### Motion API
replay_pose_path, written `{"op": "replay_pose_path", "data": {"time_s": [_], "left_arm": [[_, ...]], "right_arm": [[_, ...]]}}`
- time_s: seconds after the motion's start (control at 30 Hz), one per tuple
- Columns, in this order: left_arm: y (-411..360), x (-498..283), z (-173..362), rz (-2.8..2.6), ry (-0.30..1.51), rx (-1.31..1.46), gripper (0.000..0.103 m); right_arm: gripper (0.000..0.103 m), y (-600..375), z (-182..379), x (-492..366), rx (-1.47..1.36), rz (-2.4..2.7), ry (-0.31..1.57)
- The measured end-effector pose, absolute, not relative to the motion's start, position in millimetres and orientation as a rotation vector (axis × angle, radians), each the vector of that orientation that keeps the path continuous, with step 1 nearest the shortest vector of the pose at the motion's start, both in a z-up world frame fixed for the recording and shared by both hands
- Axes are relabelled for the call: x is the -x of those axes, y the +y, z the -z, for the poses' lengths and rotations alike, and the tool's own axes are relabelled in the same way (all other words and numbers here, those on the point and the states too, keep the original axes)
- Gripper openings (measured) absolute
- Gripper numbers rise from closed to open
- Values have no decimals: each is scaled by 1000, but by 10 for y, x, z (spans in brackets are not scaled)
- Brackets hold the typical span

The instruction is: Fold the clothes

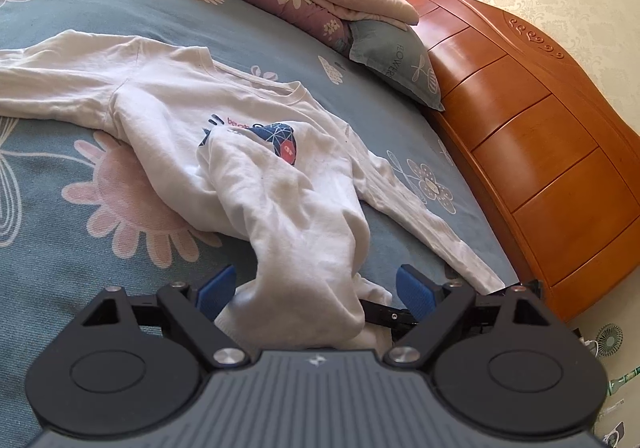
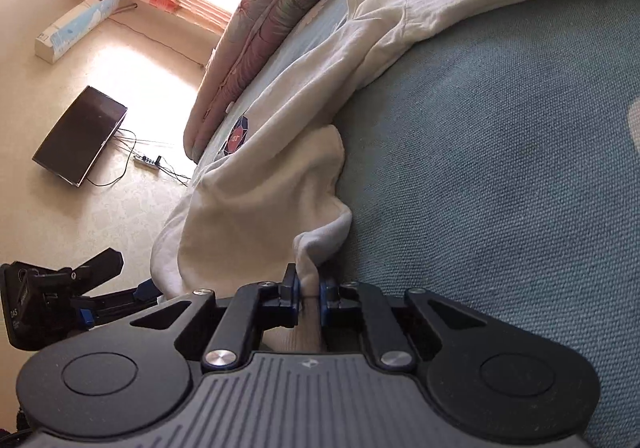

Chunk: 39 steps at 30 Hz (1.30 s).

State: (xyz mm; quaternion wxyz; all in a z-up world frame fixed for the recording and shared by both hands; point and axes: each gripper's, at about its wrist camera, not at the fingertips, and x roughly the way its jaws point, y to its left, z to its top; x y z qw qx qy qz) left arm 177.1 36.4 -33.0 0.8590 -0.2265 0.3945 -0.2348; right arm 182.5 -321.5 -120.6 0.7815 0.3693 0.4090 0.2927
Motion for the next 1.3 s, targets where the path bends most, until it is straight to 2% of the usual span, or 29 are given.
{"op": "replay_pose_path", "data": {"time_s": [0.4, 0.6, 0.73, 0.83, 1.03, 1.13, 1.2, 1.3], "left_arm": [[436, -1664, 147, 486, 786, 444, 87], [389, -1619, 73, 502, 772, 414, 87], [357, -1631, 56, 490, 780, 396, 87], [362, -1633, 29, 466, 791, 362, 87], [453, -1626, -24, 385, 793, 228, 87], [523, -1599, -11, 335, 796, 179, 87], [584, -1578, 9, 309, 798, 166, 87], [718, -1532, 34, 277, 799, 177, 87]], "right_arm": [[13, -3827, 461, -1139, -869, -673, 695], [13, -3990, 352, -920, -816, -588, 774], [14, -4076, 541, -919, -660, -373, 897], [21, -3978, 597, -931, -413, -197, 959], [28, -3642, 222, -927, -183, -156, 842], [42, -3333, -24, -987, -114, -217, 771], [57, -3074, -151, -1007, -64, -288, 726], [61, -2554, -228, -1058, 9, -470, 702]]}}
